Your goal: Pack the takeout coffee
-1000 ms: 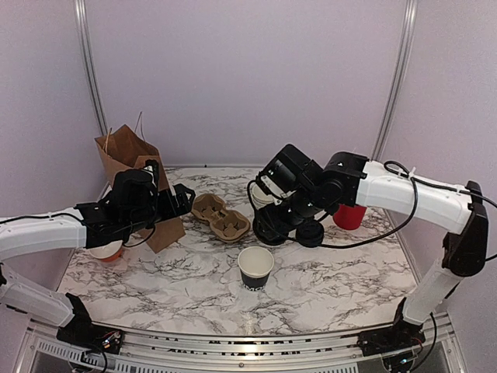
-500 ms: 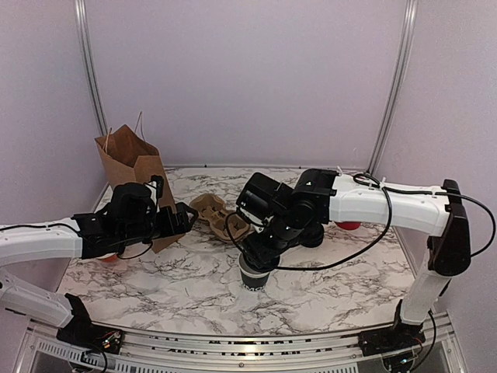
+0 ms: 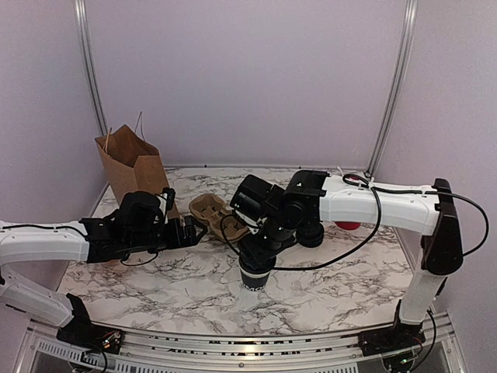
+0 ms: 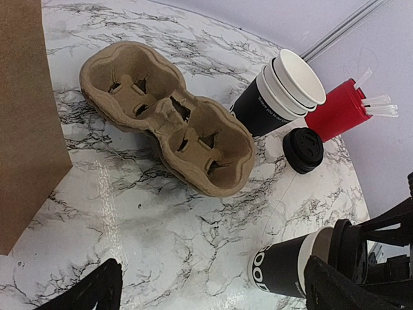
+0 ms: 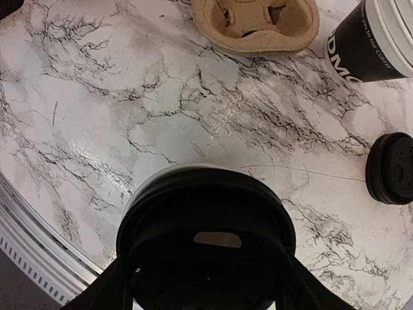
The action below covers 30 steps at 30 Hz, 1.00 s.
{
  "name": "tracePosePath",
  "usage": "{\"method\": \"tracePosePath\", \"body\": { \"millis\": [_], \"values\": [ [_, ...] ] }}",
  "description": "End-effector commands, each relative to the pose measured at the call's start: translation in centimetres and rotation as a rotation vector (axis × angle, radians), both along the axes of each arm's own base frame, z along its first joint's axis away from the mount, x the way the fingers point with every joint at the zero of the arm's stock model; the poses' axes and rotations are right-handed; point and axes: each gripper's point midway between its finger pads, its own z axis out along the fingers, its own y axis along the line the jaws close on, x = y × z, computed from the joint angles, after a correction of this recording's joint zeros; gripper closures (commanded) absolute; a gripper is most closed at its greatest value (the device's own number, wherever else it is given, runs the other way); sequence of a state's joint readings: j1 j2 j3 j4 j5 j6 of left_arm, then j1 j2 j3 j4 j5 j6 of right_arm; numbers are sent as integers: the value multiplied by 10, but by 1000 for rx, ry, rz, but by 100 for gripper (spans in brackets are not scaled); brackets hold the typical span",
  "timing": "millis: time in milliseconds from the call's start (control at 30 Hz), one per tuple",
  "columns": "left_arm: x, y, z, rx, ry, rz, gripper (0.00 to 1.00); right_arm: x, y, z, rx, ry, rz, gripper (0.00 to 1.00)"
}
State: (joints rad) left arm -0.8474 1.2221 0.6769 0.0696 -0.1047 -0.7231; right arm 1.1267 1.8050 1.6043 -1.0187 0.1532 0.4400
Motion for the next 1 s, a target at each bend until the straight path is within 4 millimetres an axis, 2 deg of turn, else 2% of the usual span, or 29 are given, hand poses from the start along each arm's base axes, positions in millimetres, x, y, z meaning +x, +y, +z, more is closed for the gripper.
{"method": "tracePosePath", "body": {
  "millis": [0, 567, 967],
  "values": [
    [-2, -8, -5, -28, 13, -5, 1, -4, 7, 2, 1, 10, 21, 36],
    [-3, -20, -13, -44, 20, -20, 1, -7, 12, -7, -27, 21, 38, 30],
    [-7, -26, -20, -36, 31, -30, 1, 2, 12, 3, -53, -15, 34, 28]
  ]
}}
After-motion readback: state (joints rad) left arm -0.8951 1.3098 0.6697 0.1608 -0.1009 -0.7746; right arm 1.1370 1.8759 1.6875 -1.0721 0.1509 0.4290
